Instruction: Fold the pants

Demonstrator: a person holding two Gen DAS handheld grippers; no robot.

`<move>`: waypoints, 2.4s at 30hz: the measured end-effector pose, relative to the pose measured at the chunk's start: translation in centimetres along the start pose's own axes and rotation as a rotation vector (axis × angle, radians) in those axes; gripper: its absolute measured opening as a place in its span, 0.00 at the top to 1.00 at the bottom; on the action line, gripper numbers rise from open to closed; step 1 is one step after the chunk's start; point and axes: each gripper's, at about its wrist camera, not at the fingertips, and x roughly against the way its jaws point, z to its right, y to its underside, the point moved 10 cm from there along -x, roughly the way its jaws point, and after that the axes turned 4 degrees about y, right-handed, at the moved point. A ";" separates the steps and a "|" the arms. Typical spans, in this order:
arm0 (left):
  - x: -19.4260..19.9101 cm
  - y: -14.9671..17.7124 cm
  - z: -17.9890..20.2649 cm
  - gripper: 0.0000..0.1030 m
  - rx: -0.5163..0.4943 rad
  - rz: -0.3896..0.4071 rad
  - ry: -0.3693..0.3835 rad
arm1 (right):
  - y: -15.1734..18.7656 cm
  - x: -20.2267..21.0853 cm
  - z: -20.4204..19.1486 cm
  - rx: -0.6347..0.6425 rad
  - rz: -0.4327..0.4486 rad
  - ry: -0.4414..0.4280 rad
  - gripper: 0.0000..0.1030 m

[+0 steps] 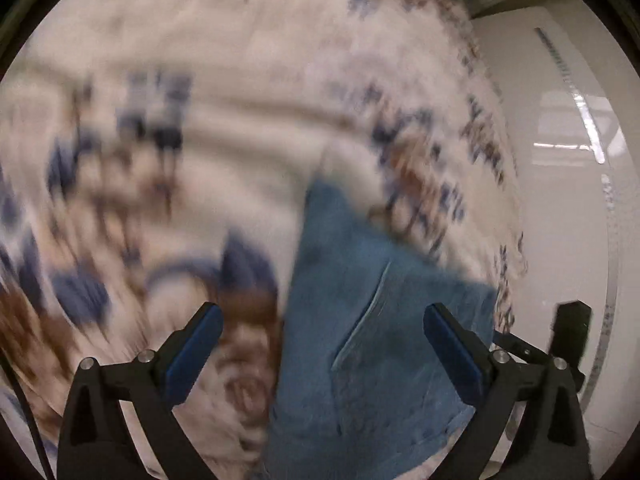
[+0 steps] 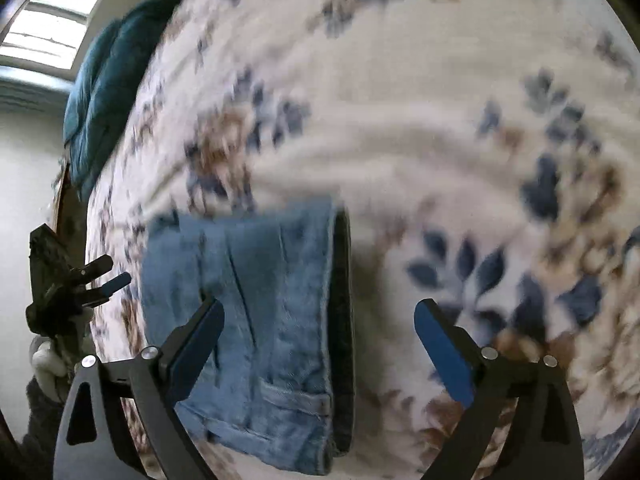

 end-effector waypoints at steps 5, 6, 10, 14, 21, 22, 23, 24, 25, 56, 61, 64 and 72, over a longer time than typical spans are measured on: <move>-4.6 3.6 -0.3 0.01 0.072 -0.102 0.116 | 4.1 -6.1 0.5 -0.071 -0.230 -0.224 0.05; -5.0 3.9 0.1 0.01 0.068 -0.106 0.123 | 4.2 -6.6 0.7 -0.075 -0.228 -0.241 0.02; -5.8 4.4 2.4 0.01 0.034 -0.136 0.186 | 4.2 -6.8 -0.9 -0.103 -0.280 -0.406 0.01; -6.8 4.5 2.7 0.01 -0.004 -0.174 0.156 | 5.4 -7.8 -3.4 0.003 -0.359 -0.382 0.03; -6.8 4.4 4.3 0.02 -0.055 -0.175 0.146 | 5.1 -10.4 -4.6 -0.012 -0.356 -0.328 0.31; -6.6 4.5 4.7 0.02 -0.074 -0.170 0.137 | 5.1 -10.3 -5.0 -0.005 -0.339 -0.316 0.39; -6.4 4.5 4.9 0.03 -0.082 -0.166 0.134 | 5.1 -10.2 -5.2 -0.001 -0.324 -0.304 0.43; -6.2 4.4 5.1 0.03 -0.081 -0.161 0.131 | 5.1 -10.1 -5.4 0.002 -0.310 -0.304 0.51; -6.0 4.4 5.2 0.03 -0.078 -0.158 0.134 | 5.0 -9.7 -5.7 0.011 -0.291 -0.314 0.56; -6.7 -28.5 13.9 0.04 -0.258 0.053 0.129 | -28.5 -4.8 -11.5 0.137 -0.045 -0.292 0.63; -10.7 -30.1 9.9 0.04 -0.227 0.007 0.019 | -31.5 -11.4 -10.1 0.057 -0.122 -0.203 0.49; -11.0 -29.5 8.4 0.03 -0.241 -0.020 -0.028 | -32.3 -11.5 -8.5 0.017 -0.115 -0.173 0.17; -5.4 -27.9 9.2 0.03 -0.353 0.195 -0.345 | -32.7 -3.6 -3.6 0.066 0.142 0.345 0.08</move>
